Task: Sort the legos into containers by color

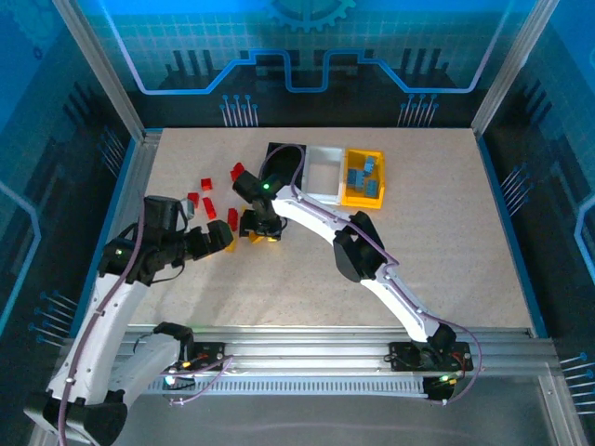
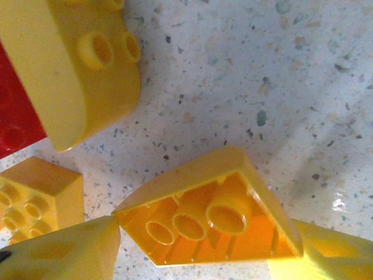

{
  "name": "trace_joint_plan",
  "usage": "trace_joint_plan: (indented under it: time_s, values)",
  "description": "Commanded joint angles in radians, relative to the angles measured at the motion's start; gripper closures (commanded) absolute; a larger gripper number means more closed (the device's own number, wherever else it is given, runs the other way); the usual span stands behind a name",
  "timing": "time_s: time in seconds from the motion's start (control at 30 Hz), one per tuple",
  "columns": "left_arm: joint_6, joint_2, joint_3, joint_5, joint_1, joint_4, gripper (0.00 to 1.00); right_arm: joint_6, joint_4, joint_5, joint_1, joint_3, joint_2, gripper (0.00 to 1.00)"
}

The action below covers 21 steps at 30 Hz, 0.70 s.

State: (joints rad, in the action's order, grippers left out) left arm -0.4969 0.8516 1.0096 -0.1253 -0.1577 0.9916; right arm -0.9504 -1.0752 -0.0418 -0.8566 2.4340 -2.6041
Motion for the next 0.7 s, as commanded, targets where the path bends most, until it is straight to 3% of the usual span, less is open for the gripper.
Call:
trace_joint_plan:
  time_s: [0.0,0.33,0.67]
  values:
    - [0.009,-0.031,0.002,0.022,0.01,0.049,0.01,-0.012,-0.007,0.045,-0.001,0.024,-0.051,0.34]
    - [-0.051,-0.06,-0.038,0.01,0.01,0.04,0.01,0.03,0.011,0.074,0.024,-0.036,-0.018,0.46]
    - [-0.106,-0.055,-0.081,-0.009,0.01,-0.026,0.01,0.096,0.102,0.078,0.045,-0.29,0.161,0.65]
